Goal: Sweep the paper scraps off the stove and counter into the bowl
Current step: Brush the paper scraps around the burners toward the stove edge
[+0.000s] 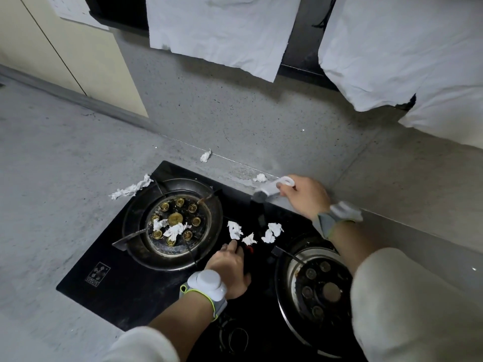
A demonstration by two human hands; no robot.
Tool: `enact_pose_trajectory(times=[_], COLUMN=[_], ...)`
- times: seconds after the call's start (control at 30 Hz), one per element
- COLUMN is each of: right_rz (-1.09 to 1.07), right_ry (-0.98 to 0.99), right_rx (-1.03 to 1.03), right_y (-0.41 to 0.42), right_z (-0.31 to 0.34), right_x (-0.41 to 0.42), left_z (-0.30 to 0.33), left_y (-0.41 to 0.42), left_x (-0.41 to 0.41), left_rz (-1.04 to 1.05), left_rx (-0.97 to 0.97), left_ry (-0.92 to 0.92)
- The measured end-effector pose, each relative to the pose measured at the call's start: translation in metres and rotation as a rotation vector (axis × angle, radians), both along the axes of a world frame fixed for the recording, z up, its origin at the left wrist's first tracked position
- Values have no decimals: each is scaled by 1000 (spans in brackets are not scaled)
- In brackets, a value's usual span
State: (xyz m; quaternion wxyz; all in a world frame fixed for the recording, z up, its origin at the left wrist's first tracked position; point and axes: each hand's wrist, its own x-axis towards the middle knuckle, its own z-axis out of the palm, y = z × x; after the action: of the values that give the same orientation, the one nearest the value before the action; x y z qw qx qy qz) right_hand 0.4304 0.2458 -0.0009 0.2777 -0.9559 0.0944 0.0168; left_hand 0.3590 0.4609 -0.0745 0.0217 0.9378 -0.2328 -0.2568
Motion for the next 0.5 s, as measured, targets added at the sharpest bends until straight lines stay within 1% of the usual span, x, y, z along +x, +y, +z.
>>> enact_pose_trajectory(times=[0.03,0.1,0.17,0.2,0.23,0.33,0.5], right_rz=[9,-22,-102,-140,-166,-175,0], right_ry=[33,46,-17,-53,-72,-104,-41], right_rx=[29,158,269,291,271,109,29], right_y=[-6,-18,-27,-27,-26,-12,8], right_z=[5,10,11,13,13,4,-18], right_x=[-8,-19,-23,-21,-19,-4,22], left_z=[1,0,-2,-1,-1,2,2], left_y=[0,1,3,4,4,2,0], left_x=[0,0,-2,-3,-3,-1,0], left_rz=[2,-9,-11,-3,2,9,58], left_rx=[5,2,-4,-3,-4,-1,3], left_ry=[-12,-17,-13,-4,8,36,49])
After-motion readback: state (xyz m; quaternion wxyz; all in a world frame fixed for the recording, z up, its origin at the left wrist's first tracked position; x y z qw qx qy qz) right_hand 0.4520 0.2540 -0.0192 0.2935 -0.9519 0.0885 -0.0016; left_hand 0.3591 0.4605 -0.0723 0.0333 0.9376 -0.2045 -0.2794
